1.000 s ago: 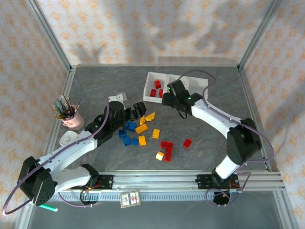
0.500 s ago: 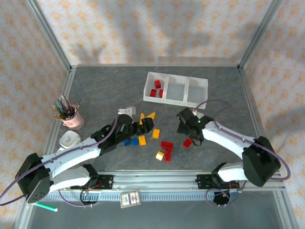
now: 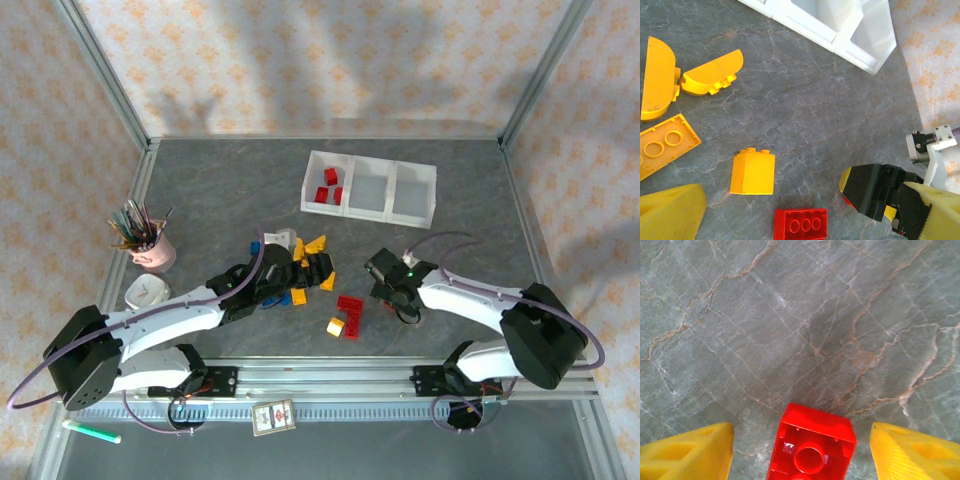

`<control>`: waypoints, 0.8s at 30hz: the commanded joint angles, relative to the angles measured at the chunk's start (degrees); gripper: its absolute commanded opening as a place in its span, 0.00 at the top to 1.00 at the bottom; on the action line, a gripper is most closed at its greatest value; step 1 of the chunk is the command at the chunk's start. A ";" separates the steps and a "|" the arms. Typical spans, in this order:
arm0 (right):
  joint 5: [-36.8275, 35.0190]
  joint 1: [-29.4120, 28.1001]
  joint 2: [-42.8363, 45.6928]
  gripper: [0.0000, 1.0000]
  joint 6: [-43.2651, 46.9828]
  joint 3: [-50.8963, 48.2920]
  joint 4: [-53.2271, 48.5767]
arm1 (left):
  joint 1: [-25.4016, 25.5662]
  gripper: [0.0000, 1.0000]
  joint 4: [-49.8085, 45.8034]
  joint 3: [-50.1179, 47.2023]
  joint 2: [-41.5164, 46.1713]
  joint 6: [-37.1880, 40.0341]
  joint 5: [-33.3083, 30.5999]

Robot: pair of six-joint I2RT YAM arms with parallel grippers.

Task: Sort the legos into containers by color
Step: Pick up the lego from the bottom-center of the table.

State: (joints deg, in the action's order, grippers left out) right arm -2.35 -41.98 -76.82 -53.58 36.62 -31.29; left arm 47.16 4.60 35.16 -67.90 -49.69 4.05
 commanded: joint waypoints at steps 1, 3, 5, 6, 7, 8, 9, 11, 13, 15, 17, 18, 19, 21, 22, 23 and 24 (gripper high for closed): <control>-1.37 -0.47 -1.40 0.33 -0.31 0.17 1.61 | 0.24 0.01 0.86 1.68 -0.41 -0.24 -1.28; -1.56 -0.47 -1.58 0.37 0.44 0.07 2.21 | 0.22 0.01 0.30 1.84 -0.23 0.02 -1.66; -1.44 -0.47 -1.58 0.43 0.95 -0.28 2.88 | 0.24 0.01 -0.19 1.93 -0.05 0.21 -2.05; -1.34 -0.47 -1.58 0.46 1.17 -0.37 3.14 | 0.22 0.01 -0.38 2.05 0.06 0.29 -2.20; -1.18 -0.47 -1.58 0.49 1.41 -0.42 3.53 | 0.27 0.01 -0.55 2.18 0.18 0.45 -2.42; -1.08 -0.47 -1.53 0.52 1.65 -0.64 3.90 | 0.25 0.01 -0.56 2.26 0.19 0.47 -2.39; -1.08 -0.47 -1.57 0.56 1.96 -0.78 4.19 | 0.26 0.01 -0.57 2.28 0.19 0.47 -2.47; -1.06 -0.47 -1.67 0.60 2.59 -0.65 4.39 | 0.22 0.01 -0.69 2.52 0.17 0.50 -2.56; -1.22 -0.47 -1.67 0.64 3.74 -0.03 4.40 | 0.22 0.01 -0.73 2.76 0.22 0.47 -2.73; -1.34 -0.47 -1.37 0.66 5.09 0.80 4.39 | 0.25 0.01 -0.73 2.92 0.38 0.47 -2.81; -1.74 -0.46 -0.93 0.68 6.06 1.62 4.03 | 0.25 0.01 -0.89 2.98 0.66 0.56 -3.20; -2.10 -0.47 -0.73 0.68 6.65 2.23 3.72 | 0.26 0.01 -1.11 3.20 0.96 0.70 -3.55; -2.30 -0.47 -0.47 0.68 7.45 2.91 3.48 | 0.29 0.01 -1.46 3.31 1.25 0.74 -3.96; -2.72 -0.47 -0.31 0.69 9.50 4.78 3.34 | 0.08 0.01 -1.75 3.43 1.99 1.06 -4.64; -3.11 -0.47 -0.51 0.69 10.61 6.26 2.97 | -0.05 0.01 -2.15 3.48 2.47 1.18 -5.06; -3.58 -0.47 -0.81 0.69 11.66 7.76 2.55 | -0.29 0.01 -2.58 3.51 2.87 1.11 -5.51; -4.24 -0.47 -1.25 0.69 12.88 9.52 2.27 | -0.64 0.01 -2.90 3.63 3.56 1.16 -5.93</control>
State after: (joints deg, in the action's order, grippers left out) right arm -2.90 -42.09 -78.28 -45.06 41.43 -27.97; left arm 47.09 3.51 36.82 -66.78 -49.45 0.95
